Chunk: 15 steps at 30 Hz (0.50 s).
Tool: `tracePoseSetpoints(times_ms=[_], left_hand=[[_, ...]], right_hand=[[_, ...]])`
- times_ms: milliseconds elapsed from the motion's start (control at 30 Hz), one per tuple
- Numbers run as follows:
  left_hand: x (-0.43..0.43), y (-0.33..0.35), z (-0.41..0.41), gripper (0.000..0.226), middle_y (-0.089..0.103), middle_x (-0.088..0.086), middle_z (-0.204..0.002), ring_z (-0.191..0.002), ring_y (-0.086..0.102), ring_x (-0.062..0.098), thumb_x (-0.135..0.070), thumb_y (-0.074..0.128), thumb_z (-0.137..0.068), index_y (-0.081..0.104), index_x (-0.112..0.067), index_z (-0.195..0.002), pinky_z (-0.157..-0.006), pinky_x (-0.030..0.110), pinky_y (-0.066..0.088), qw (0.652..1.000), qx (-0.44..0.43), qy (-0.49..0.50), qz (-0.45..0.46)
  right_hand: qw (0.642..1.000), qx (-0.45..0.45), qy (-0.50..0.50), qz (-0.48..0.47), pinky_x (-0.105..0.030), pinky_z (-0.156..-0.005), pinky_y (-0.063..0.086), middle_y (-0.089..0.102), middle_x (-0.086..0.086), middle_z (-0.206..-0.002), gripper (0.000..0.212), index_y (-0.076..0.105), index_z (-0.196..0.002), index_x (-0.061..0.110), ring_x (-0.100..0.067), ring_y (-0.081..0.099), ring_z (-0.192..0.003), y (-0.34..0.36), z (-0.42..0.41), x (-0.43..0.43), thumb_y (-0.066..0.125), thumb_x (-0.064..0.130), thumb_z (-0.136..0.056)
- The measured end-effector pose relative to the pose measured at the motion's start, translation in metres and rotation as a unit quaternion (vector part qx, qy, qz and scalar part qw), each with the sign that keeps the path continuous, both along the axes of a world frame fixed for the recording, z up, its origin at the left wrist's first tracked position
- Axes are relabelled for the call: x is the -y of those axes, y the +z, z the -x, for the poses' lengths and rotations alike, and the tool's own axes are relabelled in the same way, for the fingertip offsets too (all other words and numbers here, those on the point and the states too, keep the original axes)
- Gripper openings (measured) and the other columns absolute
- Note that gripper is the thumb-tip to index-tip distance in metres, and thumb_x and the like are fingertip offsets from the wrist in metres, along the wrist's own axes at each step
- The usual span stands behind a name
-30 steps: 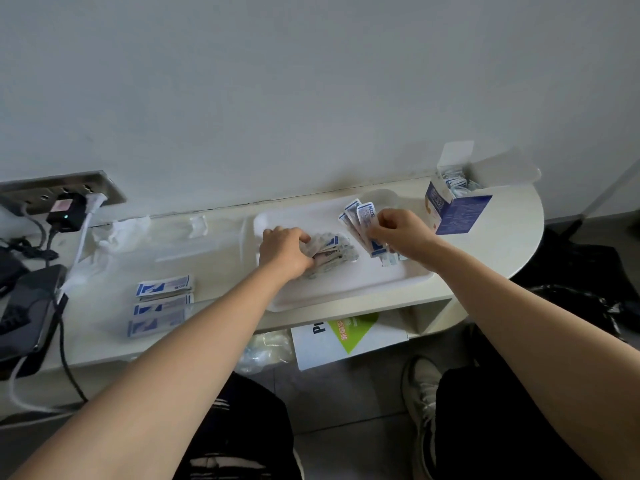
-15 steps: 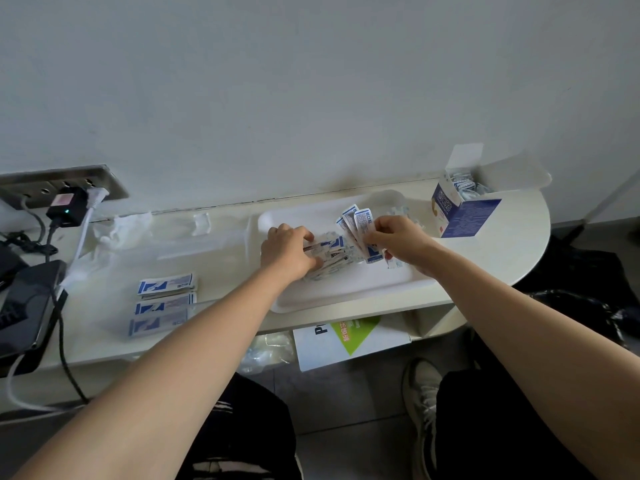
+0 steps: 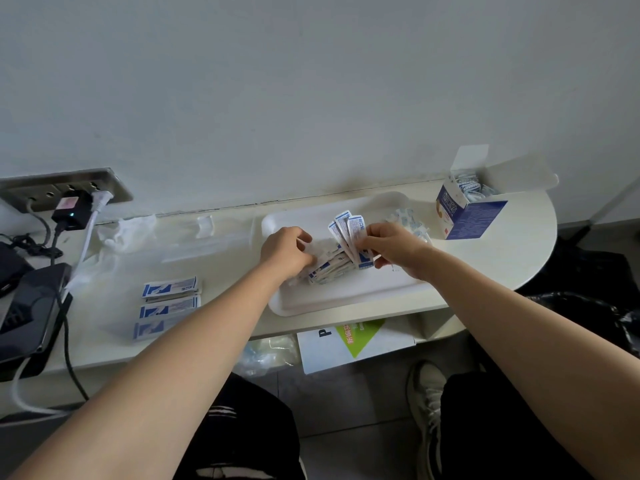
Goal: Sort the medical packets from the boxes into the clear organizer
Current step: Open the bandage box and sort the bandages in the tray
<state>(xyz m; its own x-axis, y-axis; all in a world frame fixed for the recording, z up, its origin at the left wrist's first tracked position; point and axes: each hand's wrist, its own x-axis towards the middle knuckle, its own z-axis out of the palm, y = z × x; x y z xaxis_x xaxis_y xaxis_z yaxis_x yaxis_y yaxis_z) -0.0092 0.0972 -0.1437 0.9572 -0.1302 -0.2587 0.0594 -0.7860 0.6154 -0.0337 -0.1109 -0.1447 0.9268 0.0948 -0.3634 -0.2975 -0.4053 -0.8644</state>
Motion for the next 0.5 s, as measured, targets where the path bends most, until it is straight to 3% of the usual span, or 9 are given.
tracePoseSetpoints(times_ms=[100,267,367,500], left_hand=[[0.0007,-0.0007,-0.0012,0.035,0.063,-0.002,-0.096,-0.089,0.059,0.017,-0.022,0.078,-0.077,0.065,-0.018,-0.109,-0.078,0.024,0.045,1.000,-0.011,-0.005,-0.003],[-0.0001,-0.0028,-0.0017,0.013,0.065,-0.004,-0.085,-0.090,0.064,0.019,-0.013,0.072,-0.080,0.069,-0.021,-0.091,-0.069,0.022,0.042,1.000,0.012,0.019,0.004],[-0.0005,-0.0025,-0.0002,0.005,0.066,-0.004,-0.085,-0.087,0.065,0.019,-0.020,0.070,-0.083,0.069,-0.021,-0.088,-0.067,0.022,0.043,0.999,0.016,0.034,0.012],[0.0024,0.0008,0.0016,0.038,0.061,-0.004,-0.095,-0.085,0.060,0.017,-0.041,0.076,-0.076,0.062,-0.019,-0.103,-0.071,0.026,0.048,1.000,-0.021,-0.003,0.004]], right_hand=[[1.000,0.002,-0.015,-0.019,-0.026,-0.061,0.045,0.062,-0.011,-0.085,0.014,0.060,-0.086,0.009,-0.018,0.055,-0.073,0.0003,-0.0002,0.0021,0.054,0.017,-0.095],[1.000,-0.007,-0.012,-0.017,-0.027,-0.062,0.046,0.063,-0.012,-0.087,0.014,0.060,-0.086,0.009,-0.020,0.056,-0.075,-0.0012,0.0010,0.0047,0.054,0.018,-0.095],[1.000,-0.009,-0.014,-0.018,-0.027,-0.063,0.046,0.063,-0.011,-0.087,0.014,0.060,-0.088,0.008,-0.019,0.056,-0.075,-0.0013,0.0010,0.0054,0.054,0.018,-0.096],[1.000,-0.008,-0.015,-0.020,-0.026,-0.062,0.046,0.062,-0.011,-0.086,0.014,0.059,-0.090,0.006,-0.019,0.055,-0.074,0.0000,0.0014,0.0044,0.054,0.018,-0.096]])
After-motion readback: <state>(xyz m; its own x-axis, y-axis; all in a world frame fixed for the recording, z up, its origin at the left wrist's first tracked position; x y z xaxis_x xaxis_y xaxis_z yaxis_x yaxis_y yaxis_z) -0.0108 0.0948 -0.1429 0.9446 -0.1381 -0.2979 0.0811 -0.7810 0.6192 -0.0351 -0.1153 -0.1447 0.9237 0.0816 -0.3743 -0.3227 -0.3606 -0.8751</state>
